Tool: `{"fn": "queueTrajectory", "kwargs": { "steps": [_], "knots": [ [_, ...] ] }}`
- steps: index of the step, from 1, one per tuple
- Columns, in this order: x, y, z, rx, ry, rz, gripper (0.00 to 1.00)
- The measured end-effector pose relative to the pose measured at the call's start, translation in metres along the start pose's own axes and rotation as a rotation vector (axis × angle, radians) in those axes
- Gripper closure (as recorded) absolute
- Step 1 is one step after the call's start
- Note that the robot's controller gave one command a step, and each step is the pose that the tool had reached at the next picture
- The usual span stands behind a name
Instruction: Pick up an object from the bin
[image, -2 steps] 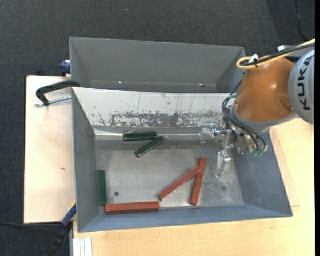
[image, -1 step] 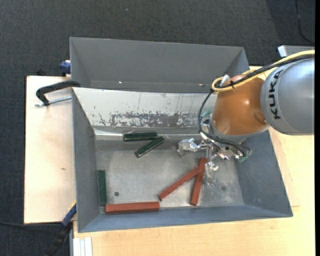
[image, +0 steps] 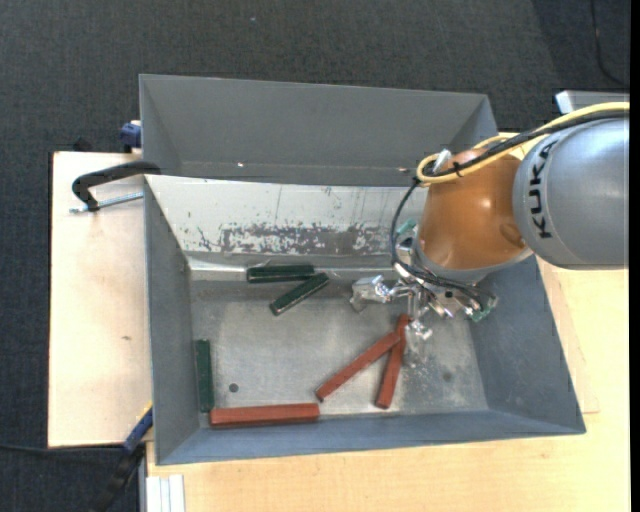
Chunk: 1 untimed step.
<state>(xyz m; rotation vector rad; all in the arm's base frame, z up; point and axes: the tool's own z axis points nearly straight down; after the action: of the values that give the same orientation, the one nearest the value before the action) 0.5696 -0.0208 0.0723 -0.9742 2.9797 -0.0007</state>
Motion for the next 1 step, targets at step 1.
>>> {"fn": "queueTrajectory", "kwargs": {
  "steps": [1],
  "knots": [
    [0.0041, -0.0161, 0.0014, -0.001, 0.001, -0.145, 1.00]
  ]
}}
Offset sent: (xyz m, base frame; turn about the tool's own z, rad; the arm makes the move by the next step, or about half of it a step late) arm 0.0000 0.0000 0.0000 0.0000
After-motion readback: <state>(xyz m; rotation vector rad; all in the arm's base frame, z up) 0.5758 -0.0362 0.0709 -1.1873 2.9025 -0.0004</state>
